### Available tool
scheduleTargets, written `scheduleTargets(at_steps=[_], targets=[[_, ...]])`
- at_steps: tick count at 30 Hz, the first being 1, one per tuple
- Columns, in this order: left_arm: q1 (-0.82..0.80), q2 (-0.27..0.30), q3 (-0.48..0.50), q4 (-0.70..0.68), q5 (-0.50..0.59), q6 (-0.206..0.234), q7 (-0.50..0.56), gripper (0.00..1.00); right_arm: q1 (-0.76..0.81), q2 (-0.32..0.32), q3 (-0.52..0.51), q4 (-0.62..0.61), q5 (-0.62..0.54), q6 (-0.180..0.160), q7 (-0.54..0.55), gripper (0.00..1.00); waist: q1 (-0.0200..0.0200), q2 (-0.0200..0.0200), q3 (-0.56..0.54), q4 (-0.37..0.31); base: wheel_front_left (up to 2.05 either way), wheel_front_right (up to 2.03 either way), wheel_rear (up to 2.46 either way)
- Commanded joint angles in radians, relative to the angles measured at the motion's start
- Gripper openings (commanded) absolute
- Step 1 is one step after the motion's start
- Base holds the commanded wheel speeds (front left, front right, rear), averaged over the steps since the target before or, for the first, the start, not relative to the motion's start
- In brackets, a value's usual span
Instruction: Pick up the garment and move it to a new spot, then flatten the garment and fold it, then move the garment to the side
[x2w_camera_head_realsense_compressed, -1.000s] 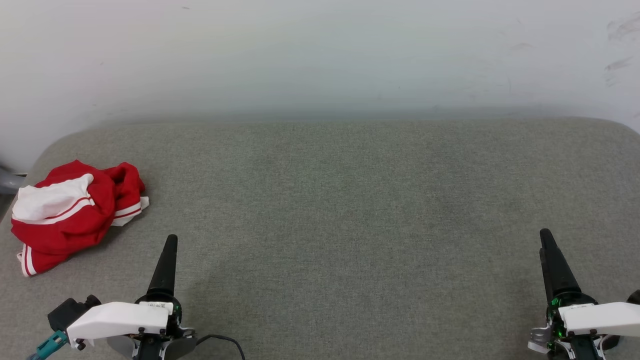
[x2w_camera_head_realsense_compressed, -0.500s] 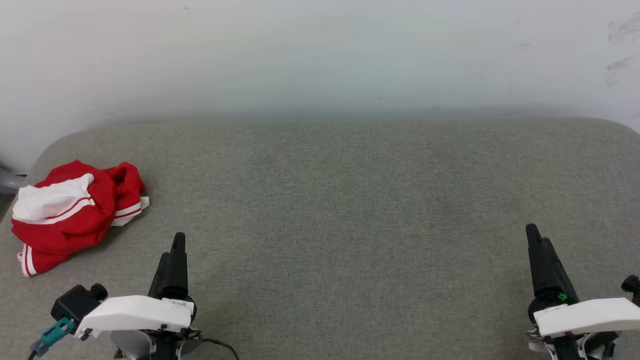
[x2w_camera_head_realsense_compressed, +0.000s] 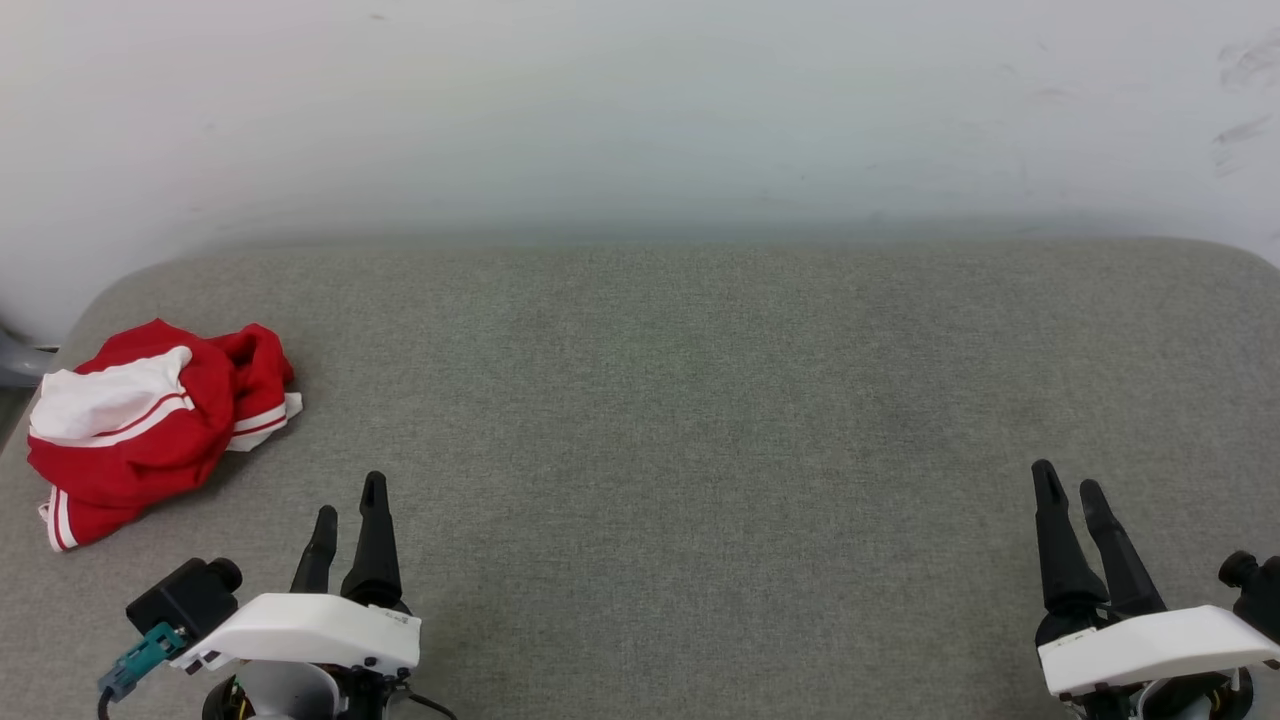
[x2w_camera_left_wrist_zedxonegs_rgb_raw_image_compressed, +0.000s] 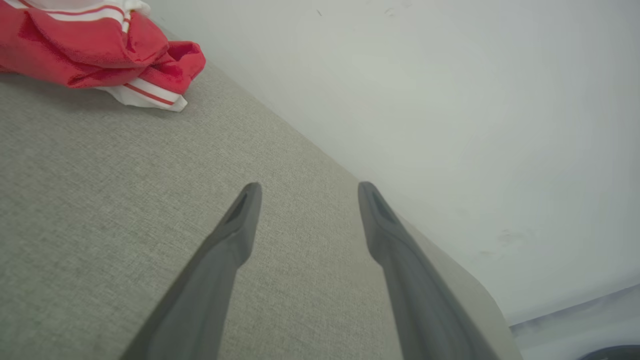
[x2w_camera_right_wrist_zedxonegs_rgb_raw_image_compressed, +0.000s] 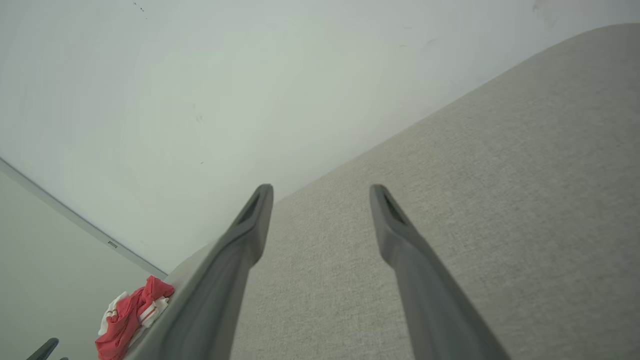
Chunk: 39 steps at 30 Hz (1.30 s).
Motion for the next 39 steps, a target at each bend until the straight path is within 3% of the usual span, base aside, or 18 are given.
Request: scheduleTargets(at_steps=[1,22,39], targets=[[-0.002,0.003,-0.006,-0.015,0.043,0.007,-0.012,1.00,0.002,-0.001,0.001,-0.018,-0.040,0.000,-0.011,1.00,-0.0001,0.0000,-0.001,0.001,0.00,0.00,0.00],[0.013,0.025,-0.065,-0.030,0.313,0.052,-0.072,1.00,0.032,-0.001,0.001,-0.021,-0.310,0.000,-0.072,1.00,-0.0001,0.0000,-0.006,0.006,0.00,0.00,0.00],[0.033,0.032,-0.107,-0.049,0.473,0.067,-0.113,1.00,0.057,0.000,0.005,-0.061,-0.436,0.000,-0.113,1.00,-0.0001,0.0000,-0.010,0.013,0.00,0.00,0.00]])
